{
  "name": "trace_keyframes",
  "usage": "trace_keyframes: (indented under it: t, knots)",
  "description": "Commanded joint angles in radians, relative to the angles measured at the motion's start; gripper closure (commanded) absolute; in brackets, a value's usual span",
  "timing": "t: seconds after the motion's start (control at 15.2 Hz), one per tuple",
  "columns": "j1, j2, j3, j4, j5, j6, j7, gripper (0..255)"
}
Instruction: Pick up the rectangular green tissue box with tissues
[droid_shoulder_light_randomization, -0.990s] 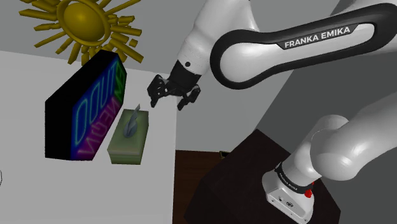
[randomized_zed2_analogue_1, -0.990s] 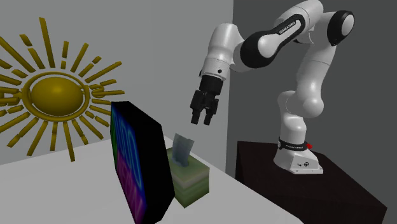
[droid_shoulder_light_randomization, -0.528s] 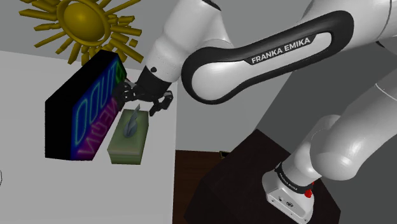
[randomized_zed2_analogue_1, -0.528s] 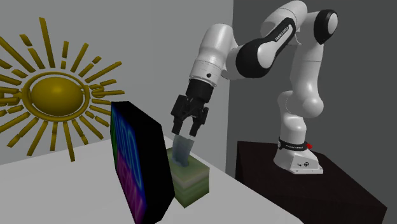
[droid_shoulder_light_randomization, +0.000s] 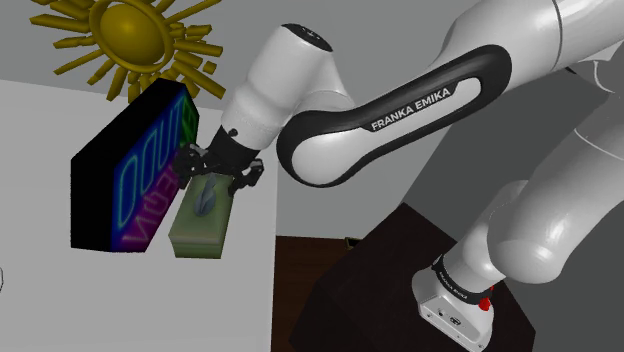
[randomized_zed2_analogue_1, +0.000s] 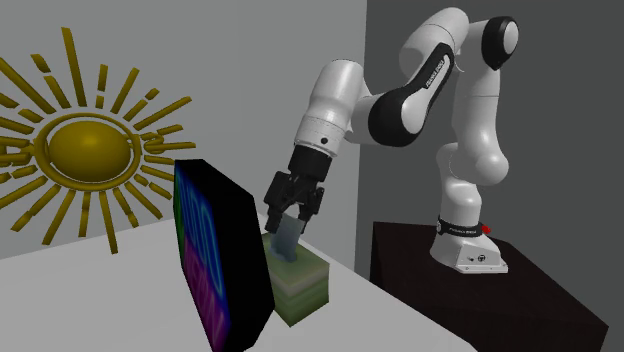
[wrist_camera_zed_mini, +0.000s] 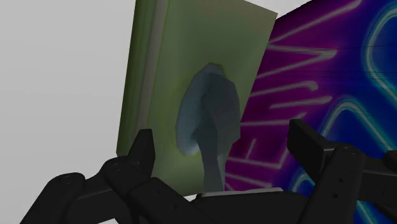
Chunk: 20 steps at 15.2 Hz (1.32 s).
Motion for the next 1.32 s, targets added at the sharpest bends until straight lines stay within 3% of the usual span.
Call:
trace_keyframes:
  t: [0.0,0.07,0.13,0.73,1.25]
  knots:
    - [0.001,0.009,0.000,-0.003,-0.008,0.012,0.005,0]
    - [0.001,0.009,0.000,-0.003,-0.008,0.012,0.005,0]
    - [0.001,0.010,0.000,-0.003,-0.010,0.012,0.007,255]
    - [0.001,0.009,0.000,-0.003,-0.008,0.012,0.005,255]
    - [-0.004,-0.057,-0.002,0.047,0.041,-0.097,-0.023,255]
